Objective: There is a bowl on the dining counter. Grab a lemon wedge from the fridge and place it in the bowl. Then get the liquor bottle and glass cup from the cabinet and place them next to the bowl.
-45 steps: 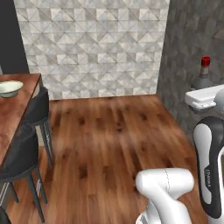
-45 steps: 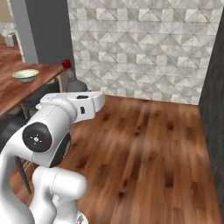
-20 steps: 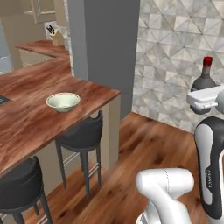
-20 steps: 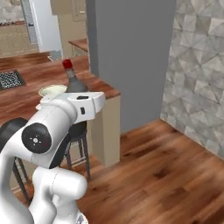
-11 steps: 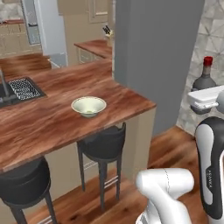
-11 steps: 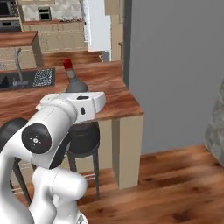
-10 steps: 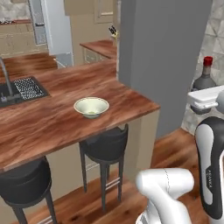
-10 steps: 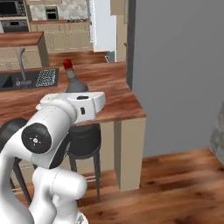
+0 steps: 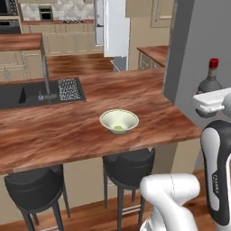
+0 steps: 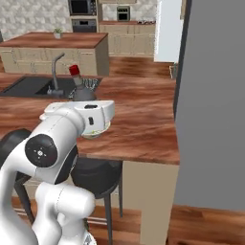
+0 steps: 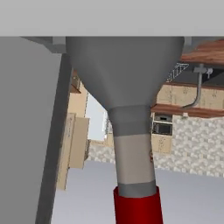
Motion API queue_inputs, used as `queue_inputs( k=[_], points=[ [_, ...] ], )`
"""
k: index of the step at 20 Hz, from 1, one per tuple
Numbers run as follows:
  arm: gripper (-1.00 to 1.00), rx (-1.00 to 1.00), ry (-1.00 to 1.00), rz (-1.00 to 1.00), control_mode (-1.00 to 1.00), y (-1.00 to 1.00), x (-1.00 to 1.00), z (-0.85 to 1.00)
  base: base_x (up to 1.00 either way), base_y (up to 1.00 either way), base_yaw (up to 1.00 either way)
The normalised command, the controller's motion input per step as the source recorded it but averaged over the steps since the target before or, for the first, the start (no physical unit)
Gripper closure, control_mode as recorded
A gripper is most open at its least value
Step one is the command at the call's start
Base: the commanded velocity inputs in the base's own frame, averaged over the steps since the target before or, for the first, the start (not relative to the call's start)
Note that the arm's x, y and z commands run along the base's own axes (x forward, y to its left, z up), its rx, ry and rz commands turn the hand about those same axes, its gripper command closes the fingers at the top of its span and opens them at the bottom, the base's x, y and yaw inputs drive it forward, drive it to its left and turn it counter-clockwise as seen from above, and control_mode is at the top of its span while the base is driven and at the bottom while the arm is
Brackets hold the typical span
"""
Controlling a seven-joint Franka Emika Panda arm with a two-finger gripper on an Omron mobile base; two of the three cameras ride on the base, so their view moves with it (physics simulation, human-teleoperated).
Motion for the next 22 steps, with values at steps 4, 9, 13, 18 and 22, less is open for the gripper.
queue_inputs(
  k=[4, 9, 13, 18, 22],
  points=[
    [1.00, 0.00, 0.00, 0.00, 1.00, 0.00, 0.00, 0.00, 0.52, -0.38, 0.48],
    [1.00, -0.01, 0.13, 0.44, -1.00, -0.58, 0.62, -0.39, 0.00, 0.00, 0.00],
    [1.00, 0.00, 0.14, 0.39, -1.00, -0.72, 0.98, -0.38, 0.00, 0.00, 0.00],
    [1.00, 0.00, 0.06, 0.38, -1.00, -0.33, 1.00, -0.67, 0.00, 0.00, 0.00],
    [1.00, -0.01, 0.00, 0.30, -1.00, -0.02, 0.97, -0.99, 0.00, 0.00, 0.00]
  ],
)
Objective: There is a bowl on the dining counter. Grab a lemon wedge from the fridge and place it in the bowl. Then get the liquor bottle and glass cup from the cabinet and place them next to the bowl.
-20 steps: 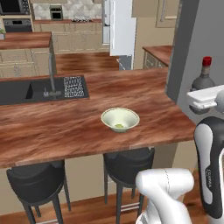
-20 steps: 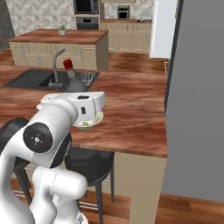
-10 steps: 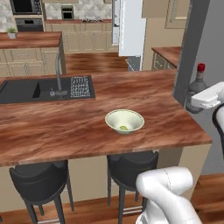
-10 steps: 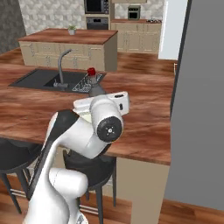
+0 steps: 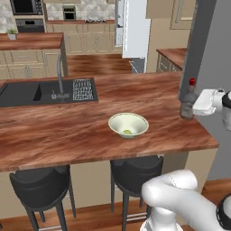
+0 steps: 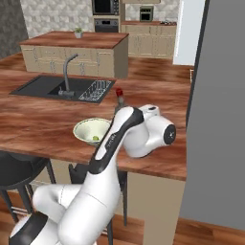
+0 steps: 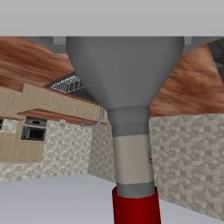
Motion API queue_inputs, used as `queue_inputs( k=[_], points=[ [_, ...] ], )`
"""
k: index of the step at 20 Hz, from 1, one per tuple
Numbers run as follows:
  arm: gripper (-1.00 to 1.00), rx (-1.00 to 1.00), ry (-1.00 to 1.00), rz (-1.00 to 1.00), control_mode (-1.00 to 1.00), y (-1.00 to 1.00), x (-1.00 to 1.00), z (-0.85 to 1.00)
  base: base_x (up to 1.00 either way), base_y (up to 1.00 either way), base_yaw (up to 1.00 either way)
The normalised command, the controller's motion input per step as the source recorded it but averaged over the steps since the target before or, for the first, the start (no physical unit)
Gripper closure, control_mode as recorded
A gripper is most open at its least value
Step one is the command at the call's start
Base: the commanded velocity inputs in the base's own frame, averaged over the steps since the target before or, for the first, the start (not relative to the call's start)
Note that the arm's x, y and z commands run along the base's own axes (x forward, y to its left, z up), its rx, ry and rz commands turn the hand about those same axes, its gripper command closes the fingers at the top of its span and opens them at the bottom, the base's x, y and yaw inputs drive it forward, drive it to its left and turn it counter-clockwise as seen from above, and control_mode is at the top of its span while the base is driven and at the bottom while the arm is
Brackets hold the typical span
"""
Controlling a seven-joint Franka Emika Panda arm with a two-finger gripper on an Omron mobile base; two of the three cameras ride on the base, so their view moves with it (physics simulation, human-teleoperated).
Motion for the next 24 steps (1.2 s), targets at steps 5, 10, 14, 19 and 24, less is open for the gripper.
queue_inputs(
  k=[5, 10, 14, 19, 24],
  points=[
    [1.00, -0.02, 0.01, 0.11, -1.00, 0.01, 0.77, -0.99, 0.00, 0.00, 0.00],
    [1.00, -0.09, 0.14, 0.00, -1.00, 0.17, 0.55, -0.78, 0.00, 0.00, 0.00],
    [1.00, -0.09, 0.10, 0.00, -1.00, 0.21, 0.37, -0.60, 0.00, 0.00, 0.00],
    [1.00, -0.01, 0.03, 0.04, -1.00, 0.09, 0.12, -0.41, 0.00, 0.00, 0.00],
    [1.00, 0.00, 0.00, 0.07, -1.00, 0.24, 0.27, -0.25, 0.00, 0.00, 0.00]
  ],
)
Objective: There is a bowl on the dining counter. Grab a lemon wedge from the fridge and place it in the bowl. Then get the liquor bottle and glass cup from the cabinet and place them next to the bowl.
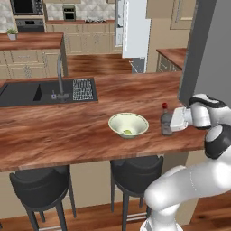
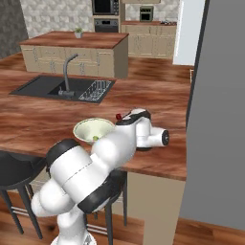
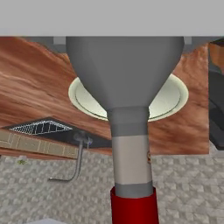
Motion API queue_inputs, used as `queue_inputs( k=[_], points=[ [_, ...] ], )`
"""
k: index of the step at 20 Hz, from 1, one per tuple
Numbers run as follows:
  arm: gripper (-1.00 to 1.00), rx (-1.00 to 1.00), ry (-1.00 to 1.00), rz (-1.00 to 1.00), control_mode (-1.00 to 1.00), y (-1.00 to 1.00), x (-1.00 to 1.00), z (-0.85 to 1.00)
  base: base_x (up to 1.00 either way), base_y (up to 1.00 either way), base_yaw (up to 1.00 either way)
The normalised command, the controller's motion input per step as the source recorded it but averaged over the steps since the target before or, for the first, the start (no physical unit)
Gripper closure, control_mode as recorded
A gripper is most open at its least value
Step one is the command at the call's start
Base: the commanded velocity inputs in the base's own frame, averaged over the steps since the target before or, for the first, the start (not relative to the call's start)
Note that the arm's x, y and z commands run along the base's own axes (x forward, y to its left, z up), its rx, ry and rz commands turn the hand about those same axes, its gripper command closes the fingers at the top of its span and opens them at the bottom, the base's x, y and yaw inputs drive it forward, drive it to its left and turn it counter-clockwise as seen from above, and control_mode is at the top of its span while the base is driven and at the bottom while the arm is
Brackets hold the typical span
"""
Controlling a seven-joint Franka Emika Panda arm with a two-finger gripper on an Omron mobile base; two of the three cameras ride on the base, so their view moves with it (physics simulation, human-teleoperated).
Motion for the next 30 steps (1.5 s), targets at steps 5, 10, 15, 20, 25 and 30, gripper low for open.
queue_inputs(
  k=[5, 10, 15, 20, 25, 30],
  points=[
    [1.00, 0.00, 0.00, 0.01, -1.00, 0.28, 0.62, -0.10, 0.00, 0.00, 0.00],
    [1.00, 0.00, 0.00, 0.01, -1.00, 0.03, 0.66, -0.22, 0.00, 0.00, 0.00],
    [1.00, 0.00, 0.00, 0.05, -1.00, -0.06, 0.46, -0.38, 0.00, 0.00, 0.00],
    [1.00, 0.05, -0.01, 0.08, -1.00, -0.62, 0.21, -0.12, 0.00, 0.00, 0.00],
    [1.00, 0.05, -0.04, 0.10, -1.00, -0.28, 0.12, -0.23, 0.00, 0.00, 0.00],
    [1.00, 0.02, -0.09, 0.12, -1.00, 0.00, 0.13, -0.42, 0.00, 0.00, 0.00]
  ],
)
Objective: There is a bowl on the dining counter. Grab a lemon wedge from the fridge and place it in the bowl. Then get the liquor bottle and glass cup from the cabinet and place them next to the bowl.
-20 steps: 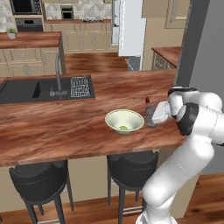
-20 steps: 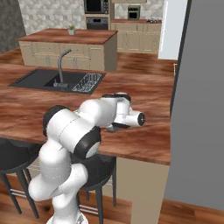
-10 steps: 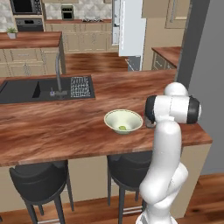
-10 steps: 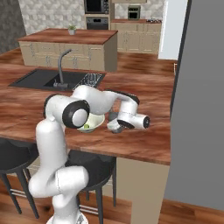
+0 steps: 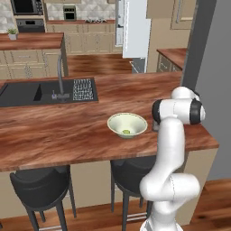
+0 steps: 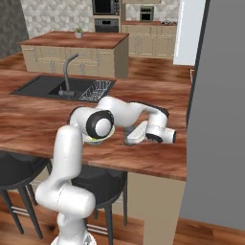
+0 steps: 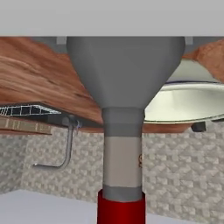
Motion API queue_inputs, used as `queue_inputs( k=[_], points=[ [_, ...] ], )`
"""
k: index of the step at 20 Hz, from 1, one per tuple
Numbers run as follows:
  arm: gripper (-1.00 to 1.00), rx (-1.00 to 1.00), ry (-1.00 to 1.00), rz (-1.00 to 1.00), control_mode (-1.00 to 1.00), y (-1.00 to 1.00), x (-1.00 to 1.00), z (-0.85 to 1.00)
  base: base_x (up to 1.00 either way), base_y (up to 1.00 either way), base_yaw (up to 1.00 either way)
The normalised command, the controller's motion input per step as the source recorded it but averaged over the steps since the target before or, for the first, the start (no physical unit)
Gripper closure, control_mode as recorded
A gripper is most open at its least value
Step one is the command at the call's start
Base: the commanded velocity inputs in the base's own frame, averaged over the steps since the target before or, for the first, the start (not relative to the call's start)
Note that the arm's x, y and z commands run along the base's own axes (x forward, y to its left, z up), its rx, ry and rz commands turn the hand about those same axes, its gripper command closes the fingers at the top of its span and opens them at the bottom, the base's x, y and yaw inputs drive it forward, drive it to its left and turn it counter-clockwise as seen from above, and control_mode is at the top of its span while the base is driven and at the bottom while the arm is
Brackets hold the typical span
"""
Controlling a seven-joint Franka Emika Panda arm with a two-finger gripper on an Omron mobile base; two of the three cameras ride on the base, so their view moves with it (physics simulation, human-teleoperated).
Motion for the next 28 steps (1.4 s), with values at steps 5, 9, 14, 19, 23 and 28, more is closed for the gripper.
queue_inputs(
  k=[5, 9, 14, 19, 23, 28],
  points=[
    [1.00, 0.00, -0.06, 0.09, -1.00, 0.02, -0.04, -0.35, 0.00, 0.00, 0.00],
    [-1.00, 0.00, -0.04, 0.02, -1.00, 0.02, -0.31, 0.00, 0.00, 0.00, 0.00],
    [-1.00, 0.00, 0.00, 0.00, -1.00, 0.03, -0.35, 0.36, 0.00, 0.00, 0.00],
    [-1.00, 0.00, 0.00, 0.00, -1.00, 0.29, -0.35, 0.50, 0.00, 0.00, 0.00],
    [-1.00, 0.00, -0.02, 0.00, -1.00, 0.12, -0.41, 0.76, 0.00, 0.00, 0.00],
    [-1.00, -0.03, -0.12, 0.00, -1.00, 0.01, -0.53, 1.00, 0.00, 0.00, 0.00]
  ],
)
